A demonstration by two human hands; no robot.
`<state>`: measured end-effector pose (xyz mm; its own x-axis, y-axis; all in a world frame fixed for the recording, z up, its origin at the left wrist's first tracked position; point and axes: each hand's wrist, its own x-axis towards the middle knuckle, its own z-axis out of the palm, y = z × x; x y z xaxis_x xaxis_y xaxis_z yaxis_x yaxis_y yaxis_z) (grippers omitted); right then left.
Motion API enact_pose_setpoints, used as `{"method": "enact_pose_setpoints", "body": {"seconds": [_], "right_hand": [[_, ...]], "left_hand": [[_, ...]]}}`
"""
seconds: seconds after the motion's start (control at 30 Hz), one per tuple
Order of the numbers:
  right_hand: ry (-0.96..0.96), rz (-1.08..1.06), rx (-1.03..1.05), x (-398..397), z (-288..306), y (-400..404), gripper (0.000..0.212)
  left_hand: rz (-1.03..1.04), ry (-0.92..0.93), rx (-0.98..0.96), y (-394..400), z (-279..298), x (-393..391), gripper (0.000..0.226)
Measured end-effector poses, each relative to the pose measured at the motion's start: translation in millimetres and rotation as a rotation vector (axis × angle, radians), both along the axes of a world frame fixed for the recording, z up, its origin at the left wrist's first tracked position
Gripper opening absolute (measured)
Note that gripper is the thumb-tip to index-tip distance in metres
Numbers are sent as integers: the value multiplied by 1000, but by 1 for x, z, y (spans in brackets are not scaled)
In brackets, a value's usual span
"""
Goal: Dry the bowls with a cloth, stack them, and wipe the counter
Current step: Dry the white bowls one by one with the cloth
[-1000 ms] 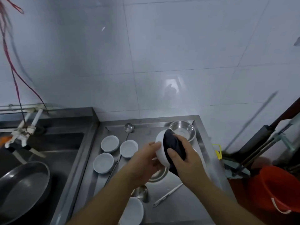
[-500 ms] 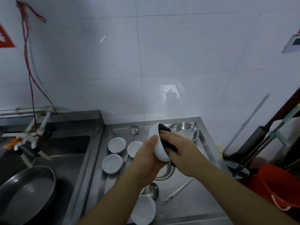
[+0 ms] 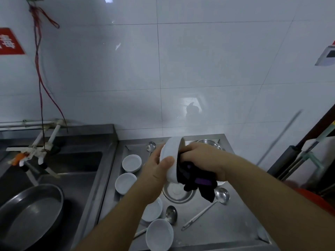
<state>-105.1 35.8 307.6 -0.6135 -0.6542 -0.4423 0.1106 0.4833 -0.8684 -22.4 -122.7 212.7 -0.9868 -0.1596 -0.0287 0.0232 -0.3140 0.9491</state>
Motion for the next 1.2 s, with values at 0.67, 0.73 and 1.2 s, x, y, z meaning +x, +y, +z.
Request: {"method": "enact_pose_setpoints", "body": {"seconds": [0.67,0.73,1.2], "right_hand": [[180,-751,-407,54,-45,-30,20],[701,-490,-238,52,-49,-23,15],[549,-22,-200,49,-43,3,23]], "left_hand": [[40,-22,182,24,5,27,97],[39,-11,191,21,8,26,99],[-17,-6,64,4,-7,27,101]]}}
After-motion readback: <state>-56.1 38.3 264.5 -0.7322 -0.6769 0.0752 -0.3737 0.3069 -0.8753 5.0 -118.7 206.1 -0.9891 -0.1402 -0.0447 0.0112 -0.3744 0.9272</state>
